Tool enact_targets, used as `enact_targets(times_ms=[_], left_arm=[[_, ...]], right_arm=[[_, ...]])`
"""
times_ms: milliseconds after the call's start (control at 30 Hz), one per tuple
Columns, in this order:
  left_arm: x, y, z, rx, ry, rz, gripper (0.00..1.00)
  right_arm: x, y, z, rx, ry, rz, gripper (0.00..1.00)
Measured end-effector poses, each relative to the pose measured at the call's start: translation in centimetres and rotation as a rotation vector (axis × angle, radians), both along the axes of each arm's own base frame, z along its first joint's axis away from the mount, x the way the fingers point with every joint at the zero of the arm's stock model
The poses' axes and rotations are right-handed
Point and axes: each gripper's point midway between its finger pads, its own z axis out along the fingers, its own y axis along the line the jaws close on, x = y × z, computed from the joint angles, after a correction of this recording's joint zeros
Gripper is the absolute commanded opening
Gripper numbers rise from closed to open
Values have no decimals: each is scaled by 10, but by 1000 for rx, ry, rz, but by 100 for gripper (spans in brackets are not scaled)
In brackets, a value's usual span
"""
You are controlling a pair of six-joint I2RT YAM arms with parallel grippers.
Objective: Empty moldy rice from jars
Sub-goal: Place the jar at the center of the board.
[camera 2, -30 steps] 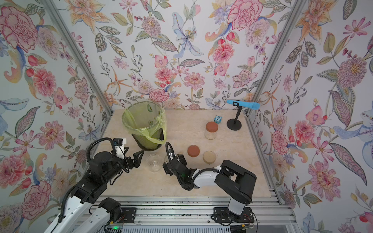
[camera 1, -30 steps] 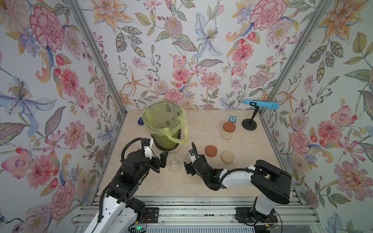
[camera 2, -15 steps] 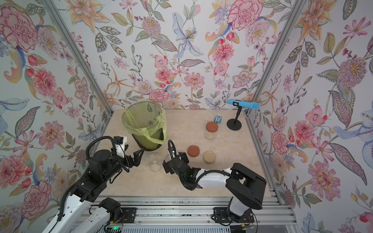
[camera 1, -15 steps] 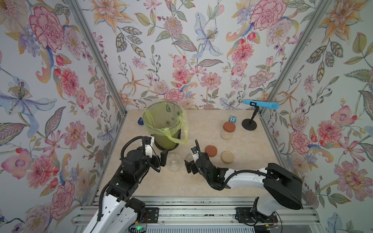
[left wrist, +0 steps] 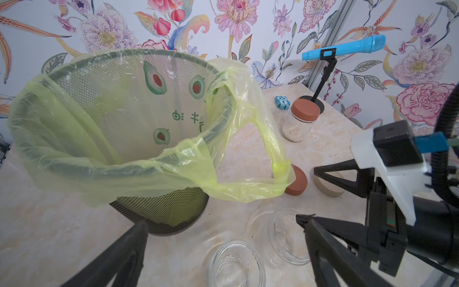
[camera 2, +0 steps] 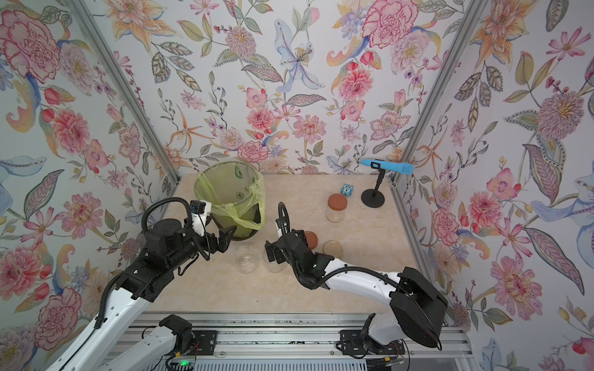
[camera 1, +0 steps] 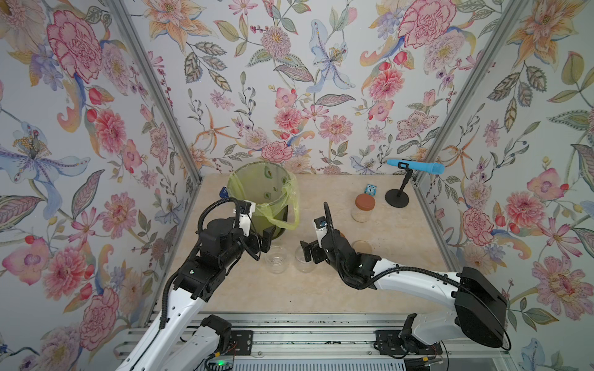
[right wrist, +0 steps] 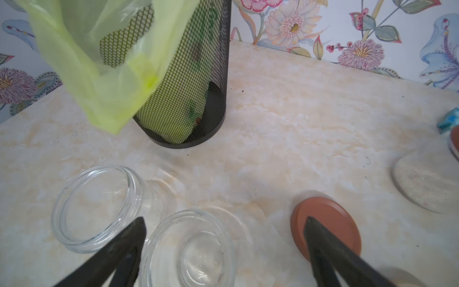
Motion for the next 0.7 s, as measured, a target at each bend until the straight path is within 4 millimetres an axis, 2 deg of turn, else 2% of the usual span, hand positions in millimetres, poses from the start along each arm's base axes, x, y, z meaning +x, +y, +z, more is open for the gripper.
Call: enact_targets(times_ms=[100, 333, 533, 700], left_arm=[[6, -6, 8, 5, -4, -18, 100], [25, -17, 29, 24, -14, -44, 100], [42, -30, 44, 49, -9, -77, 100], [52, -44, 47, 80, 3, -110, 100]], right_arm=[[15, -15, 8, 4, 32, -50, 100], [41, -52, 14, -10, 107, -150, 100], [71, -78, 42, 21, 138, -225, 100], [99, -100, 51, 31, 194, -281, 100]])
